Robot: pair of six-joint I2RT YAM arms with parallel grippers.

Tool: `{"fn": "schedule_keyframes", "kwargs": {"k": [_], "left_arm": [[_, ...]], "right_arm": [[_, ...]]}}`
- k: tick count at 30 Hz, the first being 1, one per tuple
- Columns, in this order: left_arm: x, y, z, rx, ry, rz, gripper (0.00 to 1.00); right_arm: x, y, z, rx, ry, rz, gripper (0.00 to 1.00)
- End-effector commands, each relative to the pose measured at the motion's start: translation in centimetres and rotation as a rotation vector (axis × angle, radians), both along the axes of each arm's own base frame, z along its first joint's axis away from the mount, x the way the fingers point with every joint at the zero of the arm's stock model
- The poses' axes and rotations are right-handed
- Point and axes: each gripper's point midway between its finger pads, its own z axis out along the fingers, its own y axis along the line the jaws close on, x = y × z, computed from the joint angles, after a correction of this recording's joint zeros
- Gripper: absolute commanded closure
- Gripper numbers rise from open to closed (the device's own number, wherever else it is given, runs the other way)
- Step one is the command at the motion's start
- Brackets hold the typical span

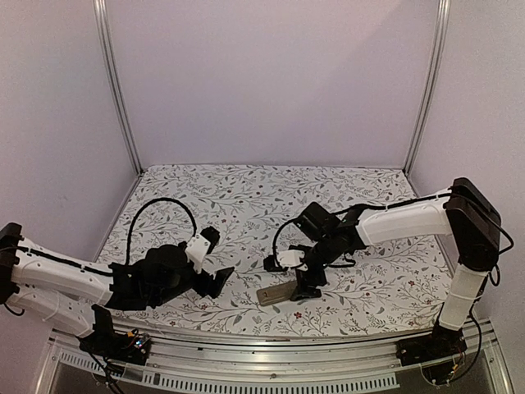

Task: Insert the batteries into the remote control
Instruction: Pick up the remote control from the center of the board.

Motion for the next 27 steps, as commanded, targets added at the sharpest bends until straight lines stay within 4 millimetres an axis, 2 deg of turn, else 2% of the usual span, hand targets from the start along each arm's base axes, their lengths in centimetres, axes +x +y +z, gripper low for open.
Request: {"fn": "schedule_keyframes", "kwargs": {"k": [1, 6, 12, 21, 27], "left_arm": [[-1.1, -2.2, 1.1, -0.019, -0.027, -0.115, 0.08], [-2.1, -2.9, 2.0, -0.048, -0.042, -0.193, 0.08], [-2.5, -3.0, 2.5, -0.059, -0.059, -0.227, 0.08], [-2.9, -3.1, 3.1, -0.075, -0.068, -0.249, 0.08], [-3.1, -3.0, 3.1, -0.065, -0.068, -0.257, 0.08]], "right_arm": [[0.2, -1.2, -0.6, -0.026, 0.018, 0.013, 0.01], [-1.1, -1.8, -1.8, -0.054, 0.074, 0.057, 0.04], [-1.2, -2.1, -2.6, -0.071, 0.086, 0.046, 0.12], [-1.2, -2.3, -3.8, -0.096, 0.098, 0.040, 0.38], [-1.4, -2.1, -3.4, -0.084, 0.115, 0.039, 0.53]]}}
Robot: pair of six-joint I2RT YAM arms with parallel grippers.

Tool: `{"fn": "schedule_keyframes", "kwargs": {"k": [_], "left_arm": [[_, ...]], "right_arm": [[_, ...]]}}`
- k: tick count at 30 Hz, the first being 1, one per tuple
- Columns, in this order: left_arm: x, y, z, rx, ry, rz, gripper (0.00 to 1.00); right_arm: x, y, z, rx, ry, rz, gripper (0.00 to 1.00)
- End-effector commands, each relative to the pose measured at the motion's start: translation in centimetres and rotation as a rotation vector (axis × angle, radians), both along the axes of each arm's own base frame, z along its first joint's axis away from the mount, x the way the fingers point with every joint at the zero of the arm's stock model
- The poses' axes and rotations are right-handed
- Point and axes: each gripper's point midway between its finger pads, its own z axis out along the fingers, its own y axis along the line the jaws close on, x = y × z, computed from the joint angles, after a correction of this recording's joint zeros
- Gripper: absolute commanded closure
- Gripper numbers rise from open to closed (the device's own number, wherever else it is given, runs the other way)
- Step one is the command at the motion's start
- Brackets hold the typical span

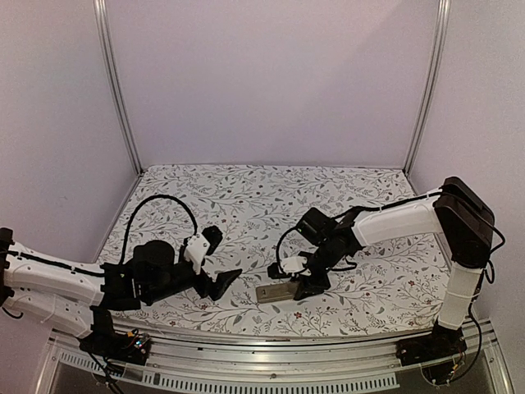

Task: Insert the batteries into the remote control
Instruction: Pick up the remote control from the center of the board.

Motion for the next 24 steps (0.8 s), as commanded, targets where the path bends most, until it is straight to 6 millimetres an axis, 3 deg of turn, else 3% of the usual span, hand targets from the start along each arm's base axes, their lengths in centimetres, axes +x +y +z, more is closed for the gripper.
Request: {"fn": "schedule_keyframes", "kwargs": {"k": [1, 7, 13, 17, 24], "left_arm": [[-0.8, 0.0, -0.4, 0.025, -0.006, -0.034, 0.08], [-0.9, -0.1, -0.3, 0.061, -0.015, -0.035, 0.08], [-1.2, 0.0, 0.5, 0.180, -0.097, -0.007, 0.08], [-1.7, -0.4, 1.1, 0.243, -0.168, -0.004, 0.08], [-3.0, -0.9, 0.5, 0.430, -0.330, -0.050, 0.08]], "right_arm": [[-0.9, -0.4, -0.9, -0.025, 0.056, -0.004, 0.55], [-0.3, 0.5, 0.4, 0.005, 0.063, -0.038, 0.59], [0.8, 2.0, 3.2, 0.053, 0.148, -0.158, 0.71], [0.8, 2.6, 4.8, 0.083, 0.224, -0.231, 0.73], [0.9, 3.1, 7.9, 0.125, 0.262, -0.301, 0.75]]}}
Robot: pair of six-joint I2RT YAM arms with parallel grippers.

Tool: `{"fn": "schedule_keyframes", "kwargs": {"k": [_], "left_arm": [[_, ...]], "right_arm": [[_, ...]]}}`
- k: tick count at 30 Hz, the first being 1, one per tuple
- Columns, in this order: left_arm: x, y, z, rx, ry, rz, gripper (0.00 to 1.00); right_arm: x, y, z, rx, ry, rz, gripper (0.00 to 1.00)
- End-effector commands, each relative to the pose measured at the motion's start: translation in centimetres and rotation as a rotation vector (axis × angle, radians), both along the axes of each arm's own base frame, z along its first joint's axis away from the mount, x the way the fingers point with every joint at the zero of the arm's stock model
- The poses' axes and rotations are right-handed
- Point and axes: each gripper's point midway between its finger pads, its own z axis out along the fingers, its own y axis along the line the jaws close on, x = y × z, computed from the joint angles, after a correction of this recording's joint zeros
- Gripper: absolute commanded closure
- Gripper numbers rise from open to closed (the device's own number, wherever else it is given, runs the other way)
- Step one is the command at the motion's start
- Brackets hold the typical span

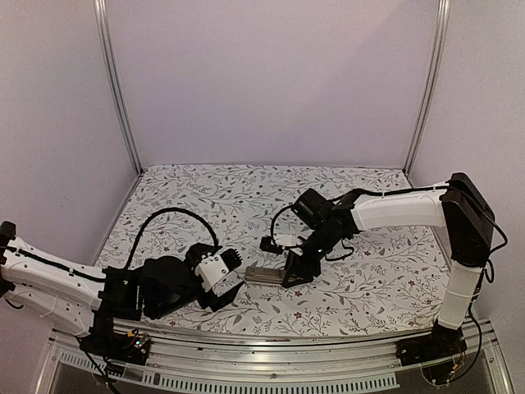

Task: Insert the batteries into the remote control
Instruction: Pick up the remote control from the center of the board, then pass from the right arm to the left

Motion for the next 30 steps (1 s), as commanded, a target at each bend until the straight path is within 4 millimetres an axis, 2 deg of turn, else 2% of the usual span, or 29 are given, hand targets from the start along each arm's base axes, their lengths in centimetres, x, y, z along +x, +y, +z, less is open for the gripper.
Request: {"fn": "schedule_keyframes", "kwargs": {"k": [1, 5, 8, 12, 15, 21, 25, 28, 30], "left_arm": [[-1.2, -0.5, -0.2, 0.182, -0.141, -0.057, 0.08], [-2.5, -1.9, 0.9, 0.229, -0.230, -0.142, 0.08], [-2.7, -3.0, 1.5, 0.293, -0.321, -0.146, 0.07], [-2.2, -4.4, 0.0, 0.444, -0.403, -0.157, 0.07], [-1.8, -4.6, -1.0, 0.492, -0.451, -0.163, 0.07], [-0.4, -4.4, 0.0, 0.439, -0.432, -0.175, 0.09], [0.6, -4.9, -1.3, 0.498, -0.379, -0.212, 0.17], [1.3, -5.3, -2.0, 0.534, -0.362, -0.224, 0.29], [2.0, -5.5, -2.3, 0.553, -0.356, -0.222, 0.30]], "right_arm": [[-0.1, 0.5, 3.5, 0.049, 0.052, -0.070, 0.75], [-0.4, 0.7, 4.7, 0.059, 0.114, -0.131, 0.75], [-0.9, 1.1, 5.5, 0.083, 0.170, -0.158, 0.76], [-1.4, 1.4, 6.3, 0.098, 0.258, -0.209, 0.78], [-1.4, 1.6, 7.0, 0.115, 0.273, -0.228, 0.79], [-1.7, 1.8, 8.3, 0.135, 0.262, -0.236, 0.79], [-1.9, 1.9, 8.7, 0.140, 0.255, -0.229, 0.79], [-2.0, 1.8, 9.1, 0.146, 0.248, -0.223, 0.79], [-2.1, 1.8, 9.3, 0.151, 0.242, -0.217, 0.79]]}}
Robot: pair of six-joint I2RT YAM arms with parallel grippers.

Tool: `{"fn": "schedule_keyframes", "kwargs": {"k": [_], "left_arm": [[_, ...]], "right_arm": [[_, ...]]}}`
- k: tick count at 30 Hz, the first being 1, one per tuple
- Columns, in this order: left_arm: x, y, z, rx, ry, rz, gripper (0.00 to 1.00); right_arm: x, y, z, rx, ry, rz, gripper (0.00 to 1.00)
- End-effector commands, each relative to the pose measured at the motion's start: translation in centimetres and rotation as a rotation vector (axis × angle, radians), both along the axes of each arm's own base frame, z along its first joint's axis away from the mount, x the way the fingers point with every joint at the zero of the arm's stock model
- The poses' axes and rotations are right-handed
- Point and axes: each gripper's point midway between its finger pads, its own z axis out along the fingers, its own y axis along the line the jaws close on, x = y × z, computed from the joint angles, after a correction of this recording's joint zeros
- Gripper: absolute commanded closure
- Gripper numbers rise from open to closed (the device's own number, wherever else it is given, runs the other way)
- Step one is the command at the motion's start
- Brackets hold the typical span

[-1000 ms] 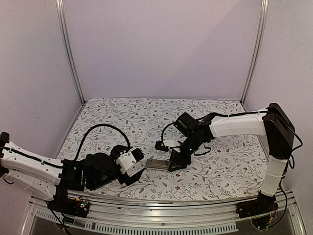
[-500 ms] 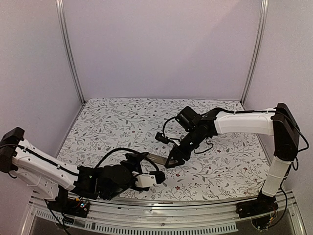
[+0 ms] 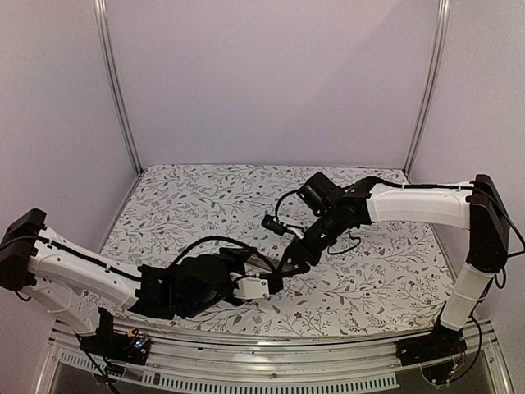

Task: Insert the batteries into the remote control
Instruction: Pass from the right arm to the left

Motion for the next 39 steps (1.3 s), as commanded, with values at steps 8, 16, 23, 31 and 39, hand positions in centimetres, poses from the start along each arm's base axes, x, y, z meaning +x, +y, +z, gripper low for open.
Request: {"fn": "schedule_keyframes", "kwargs": {"k": [8, 16, 23, 31, 39], "left_arm": [[2.4, -0.9, -2.1, 0.118, 0.037, 0.003, 0.49], [2.7, -1.1, -2.1, 0.123, 0.037, 0.019, 0.64], [3.0, -1.6, -2.5, 0.125, 0.044, 0.041, 0.83], [3.0, -1.7, -2.2, 0.059, 0.090, 0.071, 1.00], [2.6, -1.6, -1.3, -0.069, 0.183, 0.091, 1.00]], "right_arm": [[-0.6, 1.0, 3.4, 0.077, -0.042, 0.046, 0.79], [-0.6, 1.2, 3.7, 0.093, -0.042, 0.056, 0.79], [-0.6, 1.4, 4.1, 0.106, -0.048, 0.061, 0.79], [0.1, 1.5, 5.0, 0.109, -0.094, 0.045, 0.57], [3.1, 1.1, 8.8, 0.134, -0.264, -0.056, 0.01]]}}
